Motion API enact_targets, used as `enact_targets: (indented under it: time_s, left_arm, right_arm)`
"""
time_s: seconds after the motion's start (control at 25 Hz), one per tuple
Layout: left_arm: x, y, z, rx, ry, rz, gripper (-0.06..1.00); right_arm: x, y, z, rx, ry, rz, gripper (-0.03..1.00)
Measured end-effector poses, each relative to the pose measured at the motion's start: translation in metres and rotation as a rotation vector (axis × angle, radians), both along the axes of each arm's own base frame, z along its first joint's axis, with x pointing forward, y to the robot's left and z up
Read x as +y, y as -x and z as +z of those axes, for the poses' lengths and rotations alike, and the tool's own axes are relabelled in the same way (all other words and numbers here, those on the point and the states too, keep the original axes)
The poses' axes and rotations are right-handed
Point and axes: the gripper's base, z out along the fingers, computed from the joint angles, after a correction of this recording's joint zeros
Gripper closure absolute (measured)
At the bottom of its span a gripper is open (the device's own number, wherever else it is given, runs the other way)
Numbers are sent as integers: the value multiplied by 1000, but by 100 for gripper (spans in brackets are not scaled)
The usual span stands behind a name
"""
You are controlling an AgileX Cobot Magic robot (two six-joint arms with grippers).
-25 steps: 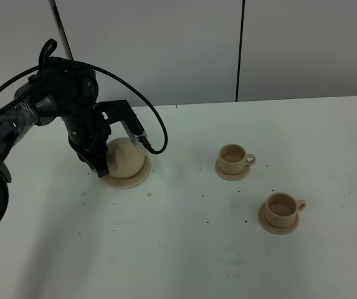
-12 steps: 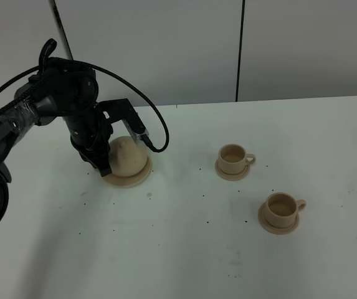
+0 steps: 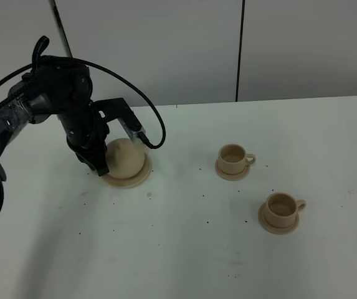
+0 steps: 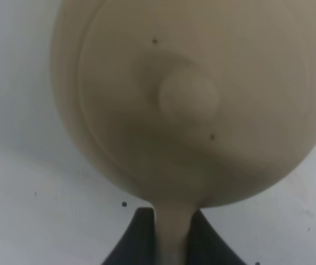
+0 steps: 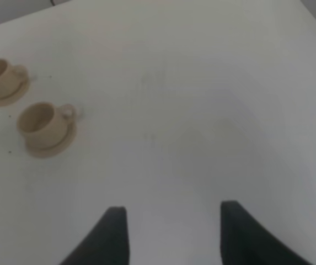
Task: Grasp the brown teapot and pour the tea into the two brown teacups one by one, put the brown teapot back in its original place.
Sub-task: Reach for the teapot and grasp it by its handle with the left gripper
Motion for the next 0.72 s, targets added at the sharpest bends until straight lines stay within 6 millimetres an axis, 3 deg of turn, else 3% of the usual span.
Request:
enact_targets:
  time_s: [0.72]
  left_arm:
    - [6, 0, 8, 0, 50, 21, 77]
  right_arm:
    - [0, 0, 0, 0, 0, 0, 59]
